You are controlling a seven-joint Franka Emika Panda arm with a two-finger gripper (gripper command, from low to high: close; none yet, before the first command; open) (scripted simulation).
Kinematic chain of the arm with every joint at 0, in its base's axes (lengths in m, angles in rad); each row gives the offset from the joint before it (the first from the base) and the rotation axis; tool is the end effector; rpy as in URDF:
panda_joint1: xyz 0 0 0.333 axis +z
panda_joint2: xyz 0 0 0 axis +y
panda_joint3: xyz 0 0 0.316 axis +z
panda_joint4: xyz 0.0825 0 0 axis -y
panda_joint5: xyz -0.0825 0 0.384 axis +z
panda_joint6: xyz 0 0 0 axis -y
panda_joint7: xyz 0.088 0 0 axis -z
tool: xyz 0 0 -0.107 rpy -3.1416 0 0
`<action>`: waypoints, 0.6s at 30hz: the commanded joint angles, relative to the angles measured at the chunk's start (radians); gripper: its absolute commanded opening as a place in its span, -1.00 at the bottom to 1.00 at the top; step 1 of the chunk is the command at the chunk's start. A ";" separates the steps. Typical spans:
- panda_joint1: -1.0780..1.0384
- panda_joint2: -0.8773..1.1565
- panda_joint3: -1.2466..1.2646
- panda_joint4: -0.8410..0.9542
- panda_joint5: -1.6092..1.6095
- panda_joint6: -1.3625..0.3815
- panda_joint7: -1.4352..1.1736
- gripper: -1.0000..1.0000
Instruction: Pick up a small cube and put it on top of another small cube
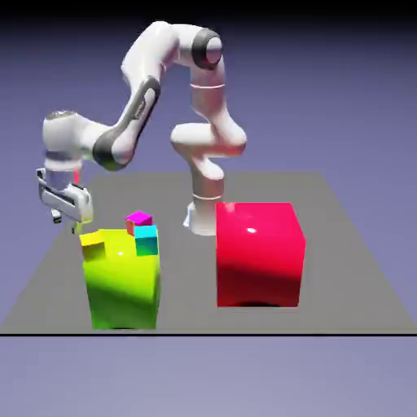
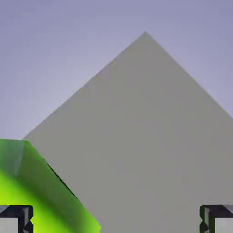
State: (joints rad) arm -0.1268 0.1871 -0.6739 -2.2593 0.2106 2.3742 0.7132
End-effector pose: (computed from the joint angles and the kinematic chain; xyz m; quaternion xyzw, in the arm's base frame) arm 0.3716 -0.3798 0.2945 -0.6745 0.7381 0.0108 0.0143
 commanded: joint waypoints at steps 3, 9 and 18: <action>0.029 0.098 -0.085 -0.024 0.131 -0.083 -0.005 0.00; 0.088 0.293 -0.256 -0.071 0.391 -0.250 -0.015 0.00; 0.041 0.477 -0.269 -0.087 0.683 -0.290 -0.101 0.00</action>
State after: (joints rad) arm -0.0856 0.6644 -0.9428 -2.3459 0.8935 2.0840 0.6117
